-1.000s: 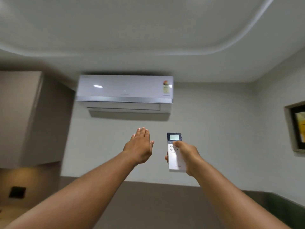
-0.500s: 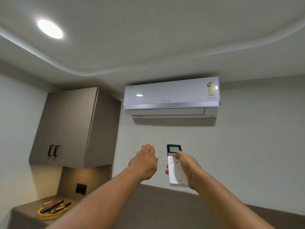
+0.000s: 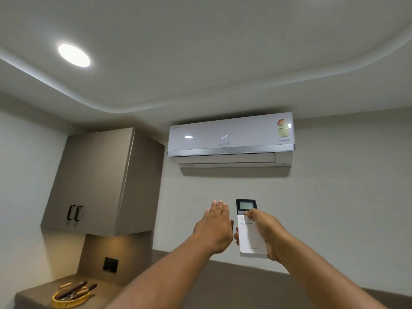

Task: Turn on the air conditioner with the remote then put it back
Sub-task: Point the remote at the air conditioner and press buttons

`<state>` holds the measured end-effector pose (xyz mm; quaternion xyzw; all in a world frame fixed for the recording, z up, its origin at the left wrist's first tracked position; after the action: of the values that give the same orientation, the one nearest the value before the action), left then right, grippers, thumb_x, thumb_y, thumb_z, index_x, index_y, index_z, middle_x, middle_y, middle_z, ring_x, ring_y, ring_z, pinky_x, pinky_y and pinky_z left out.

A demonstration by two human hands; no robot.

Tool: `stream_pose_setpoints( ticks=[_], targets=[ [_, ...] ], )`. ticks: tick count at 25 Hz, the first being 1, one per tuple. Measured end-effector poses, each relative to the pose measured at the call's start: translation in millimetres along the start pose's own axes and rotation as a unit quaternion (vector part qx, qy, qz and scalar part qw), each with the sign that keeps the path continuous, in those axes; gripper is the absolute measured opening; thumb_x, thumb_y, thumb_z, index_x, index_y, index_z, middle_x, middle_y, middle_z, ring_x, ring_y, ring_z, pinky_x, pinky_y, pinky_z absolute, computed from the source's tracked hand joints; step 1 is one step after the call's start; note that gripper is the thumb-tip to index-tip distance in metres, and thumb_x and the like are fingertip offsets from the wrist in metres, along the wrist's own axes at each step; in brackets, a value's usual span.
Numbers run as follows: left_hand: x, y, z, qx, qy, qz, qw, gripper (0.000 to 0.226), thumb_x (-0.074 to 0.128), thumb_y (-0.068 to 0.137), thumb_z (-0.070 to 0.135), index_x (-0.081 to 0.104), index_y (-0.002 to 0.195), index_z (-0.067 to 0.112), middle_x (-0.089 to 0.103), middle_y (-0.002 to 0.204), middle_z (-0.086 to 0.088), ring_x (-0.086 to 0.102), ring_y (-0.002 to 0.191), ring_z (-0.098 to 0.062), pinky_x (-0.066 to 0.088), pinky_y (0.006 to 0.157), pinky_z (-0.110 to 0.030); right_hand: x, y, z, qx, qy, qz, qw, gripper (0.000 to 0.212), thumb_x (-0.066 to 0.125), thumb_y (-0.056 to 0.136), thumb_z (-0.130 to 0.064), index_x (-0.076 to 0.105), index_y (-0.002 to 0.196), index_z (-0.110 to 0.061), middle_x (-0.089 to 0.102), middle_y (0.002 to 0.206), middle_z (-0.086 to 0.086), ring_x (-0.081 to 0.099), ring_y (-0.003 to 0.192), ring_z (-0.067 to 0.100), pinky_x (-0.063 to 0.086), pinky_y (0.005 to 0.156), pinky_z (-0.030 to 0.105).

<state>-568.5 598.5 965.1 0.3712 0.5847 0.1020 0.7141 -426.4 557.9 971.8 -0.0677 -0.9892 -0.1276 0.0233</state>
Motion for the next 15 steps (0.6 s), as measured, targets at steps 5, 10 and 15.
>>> stream_pose_setpoints(
  ticks=[5, 10, 15],
  targets=[
    [-12, -3, 10, 0.002, 0.007, 0.005, 1.000, 0.061, 0.022, 0.103, 0.036, 0.001, 0.154, 0.009, -0.002, 0.165, -0.008, -0.006, 0.150, -0.021, 0.004, 0.120, -0.038, -6, -11, -9, -0.001, 0.010, -0.022, 1.000, 0.024, 0.050, 0.089, -0.018, 0.060, 0.103, -0.003, 0.074, 0.069, 0.022, 0.071, 0.056, 0.037, 0.060, 0.052, 0.039],
    [-15, -7, 12, -0.004, 0.008, 0.005, 1.000, 0.061, 0.021, 0.103, 0.036, 0.001, 0.154, 0.010, -0.003, 0.165, -0.008, -0.006, 0.150, -0.021, 0.003, 0.119, -0.037, -10, -18, -12, 0.018, 0.003, -0.035, 0.999, 0.030, 0.049, 0.081, -0.017, 0.056, 0.106, -0.002, 0.074, 0.068, 0.024, 0.071, 0.059, 0.039, 0.060, 0.060, 0.042],
    [-13, -9, 16, -0.008, 0.009, -0.001, 1.000, 0.061, 0.021, 0.103, 0.036, 0.001, 0.154, 0.010, -0.003, 0.165, -0.008, -0.006, 0.150, -0.021, 0.003, 0.119, -0.037, -16, -22, -10, 0.014, 0.003, -0.048, 0.999, 0.026, 0.048, 0.081, -0.015, 0.053, 0.102, -0.002, 0.073, 0.067, 0.025, 0.070, 0.059, 0.039, 0.061, 0.065, 0.044]
  ],
)
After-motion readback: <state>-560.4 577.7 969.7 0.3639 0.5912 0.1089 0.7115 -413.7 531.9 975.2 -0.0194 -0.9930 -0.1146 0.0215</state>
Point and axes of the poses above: each hand's wrist, its own y-axis towards the middle knuckle, its own x-axis out of the palm, z = x × y, the point moved 2 cm from there along y, towards the middle knuckle
